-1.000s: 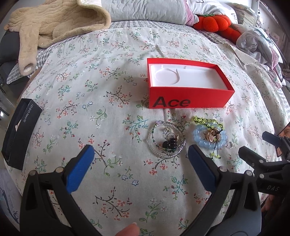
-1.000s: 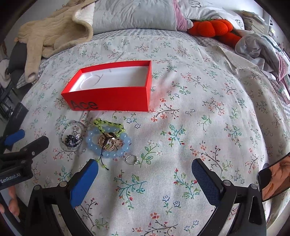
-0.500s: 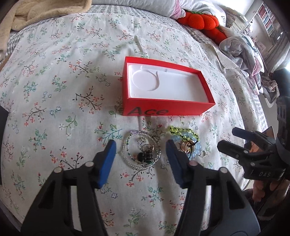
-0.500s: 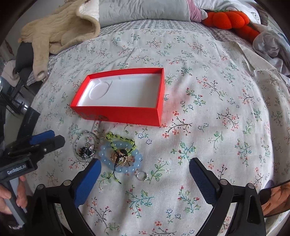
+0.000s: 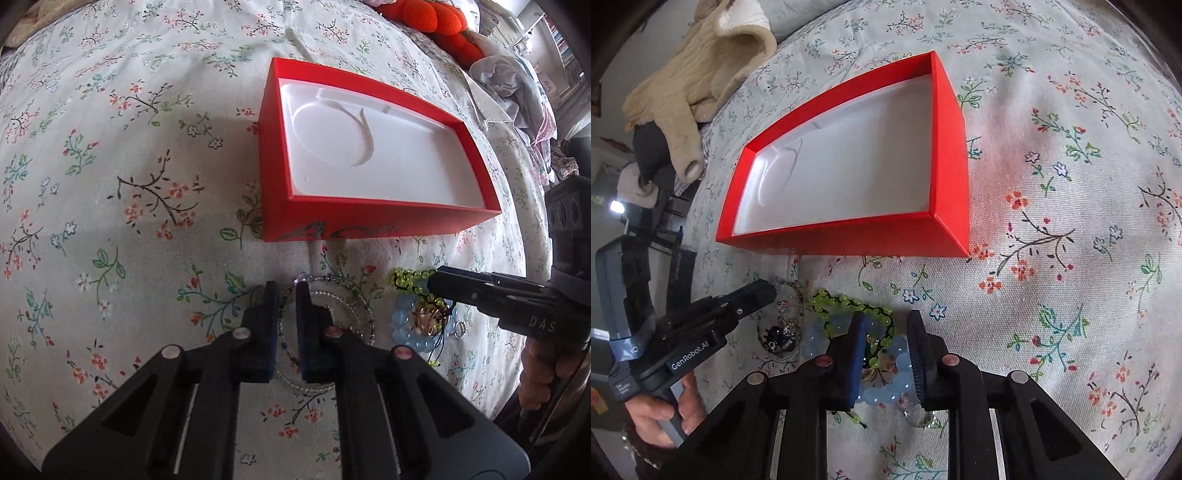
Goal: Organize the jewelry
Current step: 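Grasp the dark beaded bracelet with the left tool while the right tool grasps the green bracelet, then carry both bracelets into the red box and open both tools, then withdraw both tools from the box back over the remaining jewelry, then grasp the black claw clip with the left tool while the right tool grasps the light blue bracelet, then carry the clip and blue bracelet into the red box and open both tools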
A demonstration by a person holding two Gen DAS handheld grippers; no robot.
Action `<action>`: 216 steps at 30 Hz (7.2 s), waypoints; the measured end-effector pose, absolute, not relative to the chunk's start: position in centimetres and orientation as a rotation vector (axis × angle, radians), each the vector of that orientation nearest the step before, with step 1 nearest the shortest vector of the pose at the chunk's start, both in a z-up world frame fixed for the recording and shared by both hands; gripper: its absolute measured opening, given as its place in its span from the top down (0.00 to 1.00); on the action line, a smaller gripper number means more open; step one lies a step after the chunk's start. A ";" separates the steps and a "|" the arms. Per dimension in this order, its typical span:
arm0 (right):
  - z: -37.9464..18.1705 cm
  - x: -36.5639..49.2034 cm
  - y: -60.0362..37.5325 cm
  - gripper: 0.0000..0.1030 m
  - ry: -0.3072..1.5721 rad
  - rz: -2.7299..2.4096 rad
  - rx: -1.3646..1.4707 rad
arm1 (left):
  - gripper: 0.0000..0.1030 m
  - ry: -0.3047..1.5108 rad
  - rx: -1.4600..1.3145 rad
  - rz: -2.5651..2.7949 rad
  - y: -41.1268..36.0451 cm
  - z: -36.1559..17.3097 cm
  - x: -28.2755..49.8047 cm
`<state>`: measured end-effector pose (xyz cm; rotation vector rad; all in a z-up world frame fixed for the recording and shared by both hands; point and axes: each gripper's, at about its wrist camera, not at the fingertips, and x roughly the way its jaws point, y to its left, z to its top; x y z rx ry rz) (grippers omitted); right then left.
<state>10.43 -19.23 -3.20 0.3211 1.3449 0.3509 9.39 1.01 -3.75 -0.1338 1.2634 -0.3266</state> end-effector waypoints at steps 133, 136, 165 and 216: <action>-2.1 1.6 -19.5 0.24 1.178 0.242 -0.115 | 0.49 1.041 0.035 -0.414 -1.0 -2.3 0.8; -2.1 1.7 -19.3 0.24 1.176 0.244 -0.123 | 0.54 1.038 0.031 -0.410 -1.2 -2.3 1.1; -1.9 4.8 -20.6 0.52 1.203 0.206 0.120 | 0.86 0.981 -0.057 -0.381 -0.2 -0.1 2.2; 9.8 8.6 -18.7 0.89 0.862 0.381 0.302 | 0.86 0.932 -0.247 -0.360 -0.1 2.2 9.7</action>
